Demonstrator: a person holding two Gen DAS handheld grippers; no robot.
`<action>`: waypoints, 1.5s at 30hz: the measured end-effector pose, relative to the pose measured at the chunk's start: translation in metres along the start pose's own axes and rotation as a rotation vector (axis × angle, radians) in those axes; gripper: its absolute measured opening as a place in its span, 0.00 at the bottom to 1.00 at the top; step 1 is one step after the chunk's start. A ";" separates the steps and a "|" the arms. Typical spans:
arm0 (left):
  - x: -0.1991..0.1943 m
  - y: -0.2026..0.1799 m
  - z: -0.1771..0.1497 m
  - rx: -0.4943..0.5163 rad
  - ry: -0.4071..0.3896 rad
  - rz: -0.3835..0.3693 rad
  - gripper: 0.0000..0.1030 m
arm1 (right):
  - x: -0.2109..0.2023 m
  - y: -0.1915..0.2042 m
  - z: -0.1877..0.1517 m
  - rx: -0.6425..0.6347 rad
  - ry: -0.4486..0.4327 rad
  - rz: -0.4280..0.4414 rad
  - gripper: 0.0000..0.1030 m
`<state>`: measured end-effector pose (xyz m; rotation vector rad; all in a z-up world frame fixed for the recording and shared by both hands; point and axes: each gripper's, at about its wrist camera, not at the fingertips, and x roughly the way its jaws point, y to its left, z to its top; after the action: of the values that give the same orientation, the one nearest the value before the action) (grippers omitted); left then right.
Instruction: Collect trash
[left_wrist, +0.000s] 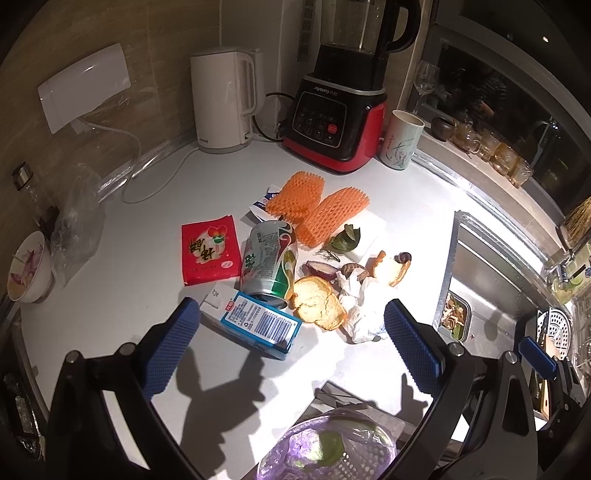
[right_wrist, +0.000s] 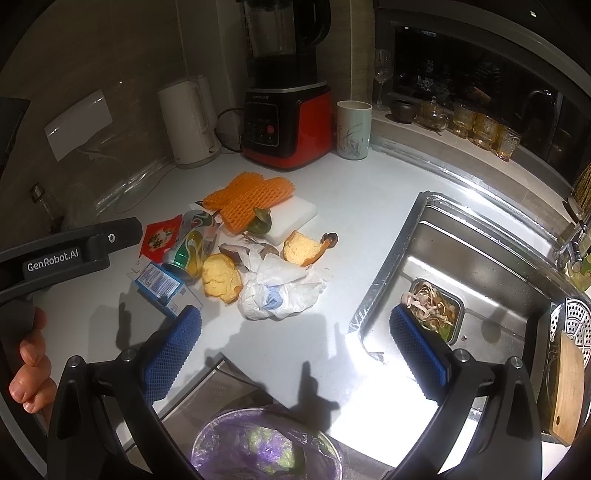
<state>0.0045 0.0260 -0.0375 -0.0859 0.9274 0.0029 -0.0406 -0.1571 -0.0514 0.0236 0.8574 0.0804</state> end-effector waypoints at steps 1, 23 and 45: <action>0.001 0.001 0.000 0.000 0.001 0.001 0.93 | 0.001 0.000 0.000 0.000 0.002 0.001 0.98; 0.091 0.057 -0.013 -0.363 0.254 0.106 0.93 | 0.061 -0.024 -0.013 -0.006 0.094 0.074 0.98; 0.168 0.063 -0.063 -0.696 0.480 0.200 0.39 | 0.121 -0.057 0.003 -0.002 0.197 0.286 0.98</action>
<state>0.0522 0.0785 -0.2143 -0.6615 1.3783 0.5116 0.0436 -0.2039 -0.1435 0.1384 1.0465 0.3571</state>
